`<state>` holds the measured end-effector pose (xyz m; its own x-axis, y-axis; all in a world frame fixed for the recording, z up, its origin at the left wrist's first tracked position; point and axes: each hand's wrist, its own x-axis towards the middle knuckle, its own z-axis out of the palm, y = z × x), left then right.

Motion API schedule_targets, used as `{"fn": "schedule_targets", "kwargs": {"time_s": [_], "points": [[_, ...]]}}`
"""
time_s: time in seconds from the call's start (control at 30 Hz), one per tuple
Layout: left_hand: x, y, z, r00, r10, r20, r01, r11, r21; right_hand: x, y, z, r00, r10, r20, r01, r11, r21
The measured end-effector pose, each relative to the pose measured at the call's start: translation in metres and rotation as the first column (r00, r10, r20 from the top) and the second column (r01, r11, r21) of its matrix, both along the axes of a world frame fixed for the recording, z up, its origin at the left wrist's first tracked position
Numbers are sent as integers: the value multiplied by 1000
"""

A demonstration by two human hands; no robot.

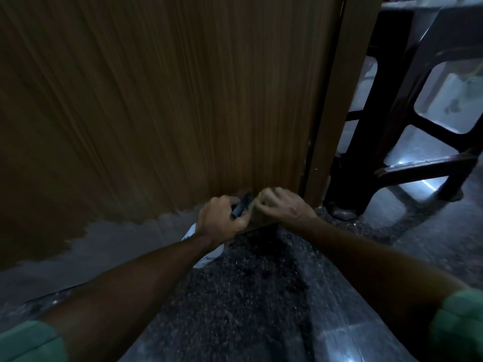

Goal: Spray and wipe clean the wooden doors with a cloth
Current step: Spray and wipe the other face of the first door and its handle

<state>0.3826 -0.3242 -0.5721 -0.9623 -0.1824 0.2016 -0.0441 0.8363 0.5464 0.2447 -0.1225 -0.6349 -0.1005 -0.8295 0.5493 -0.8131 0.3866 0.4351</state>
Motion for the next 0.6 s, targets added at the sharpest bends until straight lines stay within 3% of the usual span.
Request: {"fn": "schedule_targets", "kwargs": {"time_s": [0.03, 0.1, 0.17, 0.23, 0.3, 0.33, 0.4, 0.47, 0.53, 0.6], "points": [[3, -2, 0, 1000, -6, -9, 6, 1000, 1, 1, 6, -3, 1000, 1, 24, -4, 992, 130], [8, -5, 2, 999, -24, -36, 24, 1000, 7, 1, 9, -1, 997, -45, 69, 31, 982, 187], [12, -11, 6, 998, -34, -57, 35, 999, 20, 14, -3, 6, 978, -103, 179, 105, 994, -5], [15, -17, 8, 997, -31, -66, 34, 998, 45, 31, -23, 20, 951, -96, 293, 189, 932, -310], [20, -25, 5, 997, -7, -71, 12, 998, 70, 36, -38, 25, 960, -78, 269, 194, 877, -439], [23, -27, 3, 997, 6, -74, 0, 997, 78, 35, -38, 23, 970, -75, 231, 161, 911, -379], [30, -32, -3, 998, 19, -59, -14, 996, 91, 26, -31, 9, 988, -21, 152, 35, 995, -90], [36, -33, -8, 999, 34, -32, -30, 993, 114, 22, -20, 5, 992, 17, 129, -40, 983, 181], [41, -33, -10, 999, 39, -14, -37, 990, 135, 28, -26, 8, 985, 5, 171, -25, 993, 116], [44, -35, -9, 999, 40, -11, -38, 990, 138, 43, -45, 20, 956, -22, 292, 77, 981, -178]]}}
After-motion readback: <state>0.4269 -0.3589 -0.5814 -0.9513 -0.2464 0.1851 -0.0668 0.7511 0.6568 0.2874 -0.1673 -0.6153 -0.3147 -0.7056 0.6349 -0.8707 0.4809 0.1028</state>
